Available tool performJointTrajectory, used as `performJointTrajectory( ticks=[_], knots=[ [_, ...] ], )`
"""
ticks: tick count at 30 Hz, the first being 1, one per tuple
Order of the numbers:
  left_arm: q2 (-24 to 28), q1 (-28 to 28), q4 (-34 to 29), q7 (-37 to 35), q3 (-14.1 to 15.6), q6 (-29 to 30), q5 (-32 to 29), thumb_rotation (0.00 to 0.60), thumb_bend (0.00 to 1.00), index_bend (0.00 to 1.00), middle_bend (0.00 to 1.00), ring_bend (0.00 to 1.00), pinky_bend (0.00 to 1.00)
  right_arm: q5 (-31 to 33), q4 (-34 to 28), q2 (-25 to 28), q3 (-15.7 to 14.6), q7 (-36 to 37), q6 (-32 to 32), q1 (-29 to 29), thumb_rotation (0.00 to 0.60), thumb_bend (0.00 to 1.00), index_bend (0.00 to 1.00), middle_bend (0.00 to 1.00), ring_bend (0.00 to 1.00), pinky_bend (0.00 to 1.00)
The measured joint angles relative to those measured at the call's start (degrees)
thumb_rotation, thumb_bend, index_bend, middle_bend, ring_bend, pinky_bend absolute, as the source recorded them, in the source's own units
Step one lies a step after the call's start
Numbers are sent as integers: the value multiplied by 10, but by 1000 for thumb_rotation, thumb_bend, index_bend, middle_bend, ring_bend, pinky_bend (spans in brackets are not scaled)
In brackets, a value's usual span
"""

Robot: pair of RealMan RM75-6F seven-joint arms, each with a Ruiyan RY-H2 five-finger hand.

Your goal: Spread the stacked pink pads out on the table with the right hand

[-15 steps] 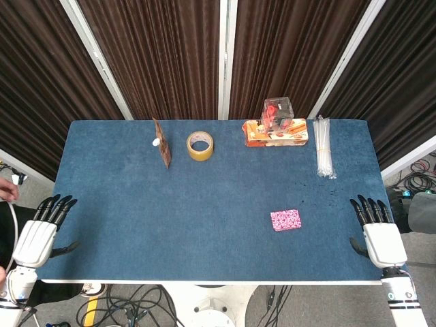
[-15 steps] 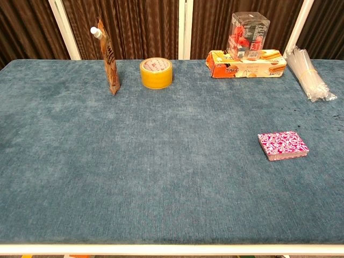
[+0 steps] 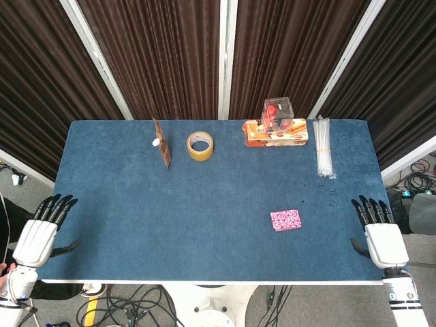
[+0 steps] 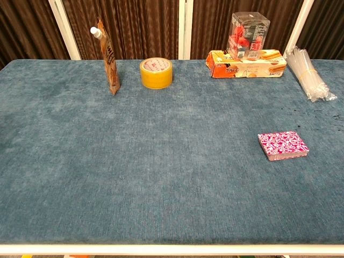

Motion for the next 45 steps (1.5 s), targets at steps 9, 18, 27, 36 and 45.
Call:
performJointTrajectory(
  ticks=[9,18,27,36,45],
  knots=[
    [4,0,-5,1,0,2,0,600,0,112,90,0,97,-5,-4,0,1,2,4,0,600,189,13,0,0,0],
    [5,2,-6,-3,1,4,1,600,0,113,90,0,96,-23,0,-3,-5,8,8,2,600,198,5,0,121,212],
    [2,1,1,-2,2,0,0,600,0,112,89,0,97,-21,3,2,-4,6,-13,12,600,209,88,131,625,726],
    [1,1,7,-12,6,-11,-4,600,0,112,89,0,97,9,10,-19,6,-13,-85,51,600,209,197,190,699,753],
    [2,2,10,-20,9,-12,-4,600,0,113,89,0,97,74,-17,-39,18,-92,-180,105,600,209,203,185,745,797]
  ],
)
